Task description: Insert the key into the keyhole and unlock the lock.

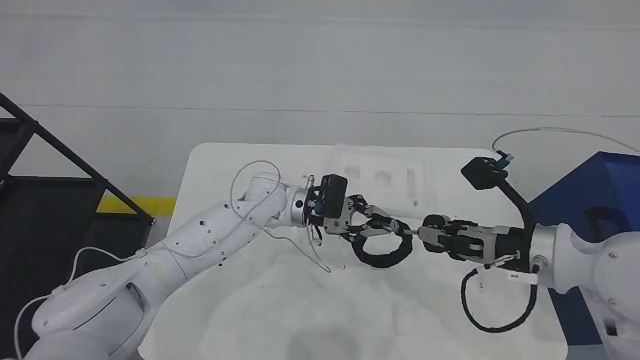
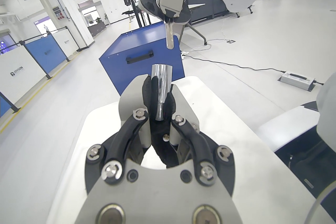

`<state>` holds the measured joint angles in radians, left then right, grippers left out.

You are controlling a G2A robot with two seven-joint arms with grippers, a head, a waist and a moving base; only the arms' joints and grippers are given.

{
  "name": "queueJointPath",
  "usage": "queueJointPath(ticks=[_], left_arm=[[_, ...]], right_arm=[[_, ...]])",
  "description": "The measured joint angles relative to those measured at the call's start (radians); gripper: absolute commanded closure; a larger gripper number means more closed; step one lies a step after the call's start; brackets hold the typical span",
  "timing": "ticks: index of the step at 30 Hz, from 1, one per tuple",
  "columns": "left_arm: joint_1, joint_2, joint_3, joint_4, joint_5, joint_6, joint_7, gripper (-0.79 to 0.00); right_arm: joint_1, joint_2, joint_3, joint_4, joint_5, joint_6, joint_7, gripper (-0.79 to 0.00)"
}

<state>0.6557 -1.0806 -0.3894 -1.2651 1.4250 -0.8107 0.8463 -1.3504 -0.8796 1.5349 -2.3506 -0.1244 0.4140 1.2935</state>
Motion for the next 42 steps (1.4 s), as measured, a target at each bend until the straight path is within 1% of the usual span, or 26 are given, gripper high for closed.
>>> queueJointPath(ticks=[5, 15, 31, 42], left_arm=[[0.009, -0.014, -0.006, 0.003, 0.031, 0.025, 0.007, 0.000], [0.022, -0.040, -0.023, 0.033, 0.040, 0.022, 0.018, 0.000], [0.043, -0.062, -0.060, 0.067, 0.070, -0.001, 0.056, 0.000], [0.053, -0.073, -0.081, 0.079, 0.095, -0.016, 0.070, 0.000]], right_arm=[[0.029, 0.003, -0.041, 0.001, -0.030, 0.025, -0.009, 0.000], [0.042, 0.006, -0.080, 0.001, -0.047, 0.080, -0.054, 0.000], [0.038, 0.015, -0.087, 0.001, -0.047, 0.118, -0.094, 0.000], [0.033, 0.021, -0.087, 0.001, -0.036, 0.119, -0.098, 0.000]])
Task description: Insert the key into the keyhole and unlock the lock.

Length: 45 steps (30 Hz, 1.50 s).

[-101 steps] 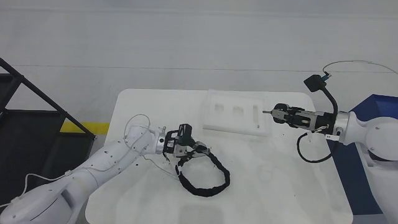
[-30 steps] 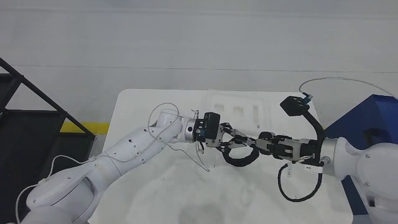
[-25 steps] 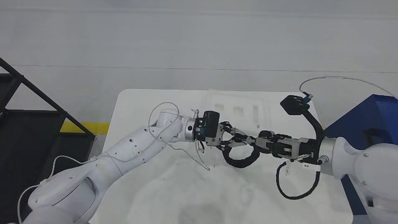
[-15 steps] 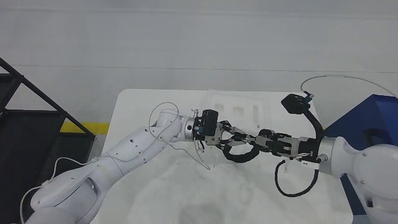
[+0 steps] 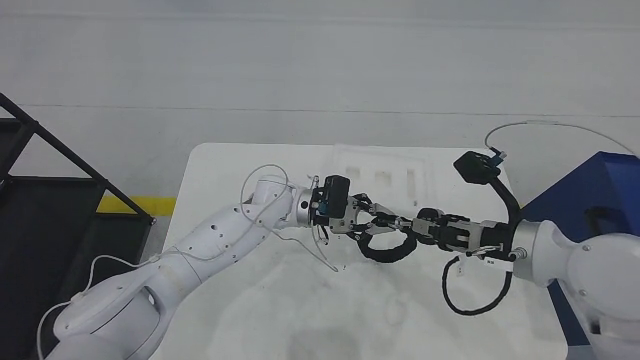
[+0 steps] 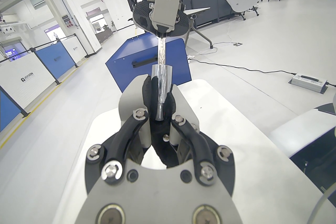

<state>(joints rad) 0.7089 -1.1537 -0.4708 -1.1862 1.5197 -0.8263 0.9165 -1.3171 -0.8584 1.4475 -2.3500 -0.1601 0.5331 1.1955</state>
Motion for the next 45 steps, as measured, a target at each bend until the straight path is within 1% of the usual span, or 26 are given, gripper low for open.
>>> queueJointPath(ticks=[11, 20, 32, 43, 44, 45], left_arm=[[0.007, -0.011, -0.019, 0.001, 0.019, -0.007, -0.011, 0.000], [0.014, -0.013, -0.039, -0.020, 0.046, -0.002, -0.040, 0.000], [0.032, -0.010, -0.073, -0.054, 0.064, -0.008, -0.100, 0.000], [0.042, -0.014, -0.091, -0.074, 0.069, -0.027, -0.135, 0.000], [0.043, -0.014, -0.092, -0.075, 0.068, -0.030, -0.136, 0.000], [0.045, -0.015, -0.093, -0.074, 0.065, -0.035, -0.136, 0.000]], right_arm=[[-0.003, 0.007, -0.003, 0.000, -0.004, 0.011, 0.003, 0.000], [0.005, 0.013, -0.019, 0.000, -0.020, 0.030, 0.008, 0.000], [0.026, 0.020, -0.060, 0.006, -0.055, 0.055, 0.014, 0.000], [0.063, 0.021, -0.119, 0.038, -0.074, 0.067, 0.009, 0.000], [0.066, 0.021, -0.122, 0.040, -0.073, 0.068, 0.009, -0.209], [0.070, 0.021, -0.126, 0.041, -0.070, 0.065, 0.009, -0.785]])
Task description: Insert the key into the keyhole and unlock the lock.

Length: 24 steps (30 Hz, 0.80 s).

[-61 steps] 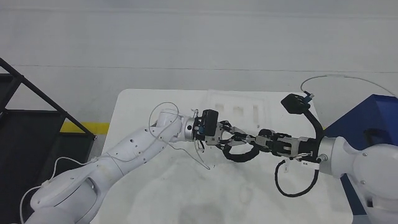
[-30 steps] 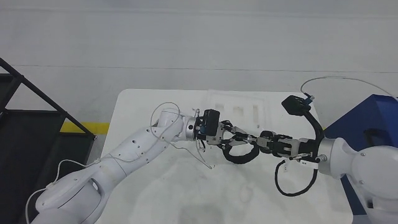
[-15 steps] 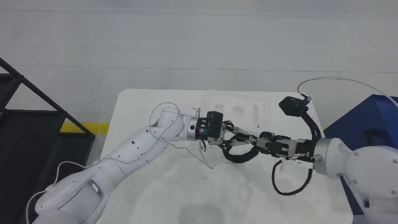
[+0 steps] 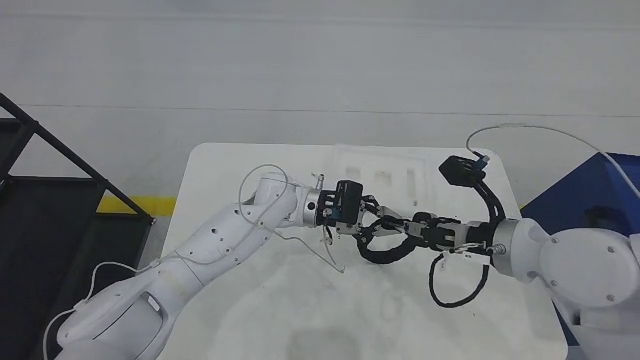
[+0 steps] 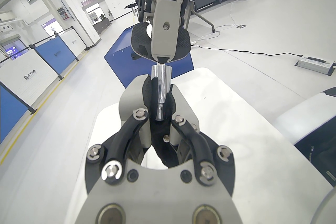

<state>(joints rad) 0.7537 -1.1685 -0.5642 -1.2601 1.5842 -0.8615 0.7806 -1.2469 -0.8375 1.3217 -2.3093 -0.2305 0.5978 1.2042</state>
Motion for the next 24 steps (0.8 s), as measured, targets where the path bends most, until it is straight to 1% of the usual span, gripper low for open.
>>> queueJointPath(ticks=[7, 10, 11, 13, 15, 17, 18, 21, 24], left_arm=[[0.006, -0.006, -0.007, 0.021, -0.036, -0.038, -0.012, 0.000], [0.007, -0.009, -0.012, 0.031, -0.066, -0.075, -0.023, 0.000], [0.006, -0.009, -0.012, 0.034, -0.079, -0.095, -0.028, 0.000], [0.001, -0.010, -0.012, 0.039, -0.110, -0.145, -0.043, 0.000], [-0.003, -0.008, -0.001, 0.041, -0.147, -0.153, -0.071, 0.000], [-0.012, -0.002, 0.018, 0.040, -0.192, -0.151, -0.097, 0.000], [-0.021, 0.004, 0.035, 0.039, -0.226, -0.151, -0.120, 0.000], [-0.055, 0.023, 0.086, 0.032, -0.331, -0.151, -0.190, 0.000], [-0.100, 0.048, 0.145, 0.013, -0.454, -0.151, -0.277, 0.000]], right_arm=[[0.023, 0.005, -0.010, 0.003, -0.007, -0.074, 0.028, -0.785], [0.032, 0.010, -0.006, -0.007, -0.041, -0.139, 0.046, -0.785], [0.035, 0.012, -0.006, -0.012, -0.052, -0.171, 0.054, -0.785], [0.044, 0.017, -0.001, -0.018, -0.059, -0.272, 0.073, -0.785], [0.049, 0.025, -0.001, -0.037, -0.117, -0.376, 0.117, -0.785], [0.053, 0.029, 0.000, -0.042, -0.159, -0.456, 0.134, -0.785], [0.056, 0.030, 0.001, -0.041, -0.168, -0.507, 0.137, -0.785], [0.051, 0.033, 0.002, -0.041, -0.165, -0.613, 0.131, -0.785], [0.042, 0.036, -0.002, -0.041, -0.122, -0.711, 0.128, -0.785]])
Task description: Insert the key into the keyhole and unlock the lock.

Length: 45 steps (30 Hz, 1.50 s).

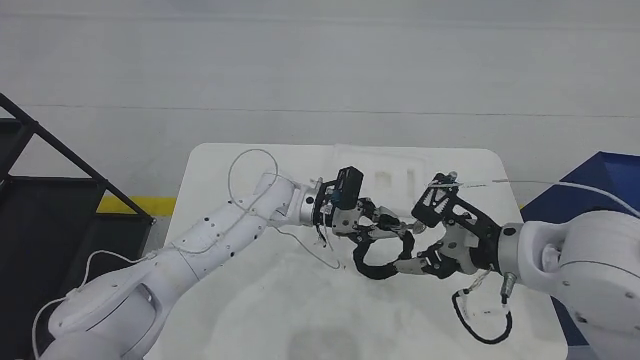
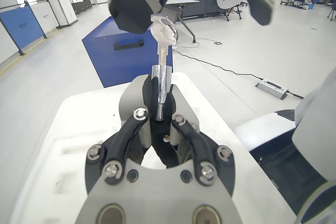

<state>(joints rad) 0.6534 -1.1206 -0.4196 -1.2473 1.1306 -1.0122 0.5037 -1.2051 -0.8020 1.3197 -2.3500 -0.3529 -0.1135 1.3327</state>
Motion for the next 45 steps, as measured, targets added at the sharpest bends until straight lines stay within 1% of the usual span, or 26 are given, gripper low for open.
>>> queueJointPath(ticks=[4, 9, 13, 18, 20, 23, 26, 30, 31, 32, 33, 35, 37, 38, 40, 45], left_arm=[[-0.064, 0.036, 0.074, -0.034, -0.159, 0.000, -0.120, 0.000], [-0.128, 0.084, 0.150, -0.080, -0.331, 0.000, -0.251, 0.000], [-0.158, 0.118, 0.187, -0.106, -0.418, 0.000, -0.318, 0.000], [-0.173, 0.153, 0.205, -0.121, -0.486, 0.000, -0.354, 0.000], [-0.176, 0.161, 0.210, -0.126, -0.499, 0.000, -0.364, 0.000], [-0.180, 0.168, 0.218, -0.132, -0.515, 0.000, -0.380, 0.000], [-0.187, 0.169, 0.230, -0.135, -0.526, 0.000, -0.400, 0.000], [-0.198, 0.165, 0.246, -0.135, -0.543, 0.000, -0.417, 0.000], [-0.200, 0.163, 0.249, -0.135, -0.545, 0.000, -0.420, 0.000], [-0.201, 0.162, 0.250, -0.134, -0.548, 0.000, -0.423, 0.000], [-0.202, 0.160, 0.250, -0.134, -0.552, 0.000, -0.427, 0.000], [-0.202, 0.157, 0.250, -0.133, -0.557, 0.000, -0.433, 0.000], [-0.203, 0.154, 0.250, -0.132, -0.561, 0.000, -0.440, 0.000], [-0.204, 0.153, 0.250, -0.131, -0.561, 0.000, -0.443, 0.000], [-0.205, 0.151, 0.250, -0.129, -0.563, 0.000, -0.447, 0.000], [-0.203, 0.149, 0.250, -0.126, -0.566, 0.000, -0.451, 0.000]], right_arm=[[-0.009, 0.003, -0.003, 0.000, -0.011, -0.060, 0.001, -0.785], [-0.024, 0.004, 0.004, 0.000, -0.030, -0.054, -0.036, -0.785], [-0.023, 0.004, 0.004, 0.000, -0.030, -0.055, -0.034, -0.785], [-0.025, 0.004, 0.003, 0.002, -0.032, -0.054, -0.037, -0.785], [-0.032, 0.004, -0.005, 0.007, -0.045, -0.067, -0.049, -0.785], [-0.015, 0.007, -0.023, 0.009, -0.102, -0.161, -0.038, -0.785], [0.004, 0.009, -0.039, 0.031, -0.167, -0.268, -0.049, -0.785], [0.007, 0.012, -0.037, 0.055, -0.235, -0.376, -0.120, -0.785], [0.004, 0.012, -0.036, 0.057, -0.248, -0.396, -0.132, -0.650], [0.001, 0.013, -0.038, 0.059, -0.261, -0.414, -0.140, -0.548], [-0.002, 0.014, -0.042, 0.061, -0.276, -0.437, -0.144, -0.379], [-0.003, 0.015, -0.049, 0.062, -0.297, -0.464, -0.150, -0.366], [-0.001, 0.015, -0.058, 0.058, -0.322, -0.483, -0.168, -0.311], [-0.001, 0.015, -0.062, 0.055, -0.335, -0.489, -0.175, -0.305], [-0.002, 0.015, -0.076, 0.050, -0.364, -0.494, -0.187, -0.336], [-0.001, 0.014, -0.102, 0.036, -0.420, -0.497, -0.212, -0.286]])
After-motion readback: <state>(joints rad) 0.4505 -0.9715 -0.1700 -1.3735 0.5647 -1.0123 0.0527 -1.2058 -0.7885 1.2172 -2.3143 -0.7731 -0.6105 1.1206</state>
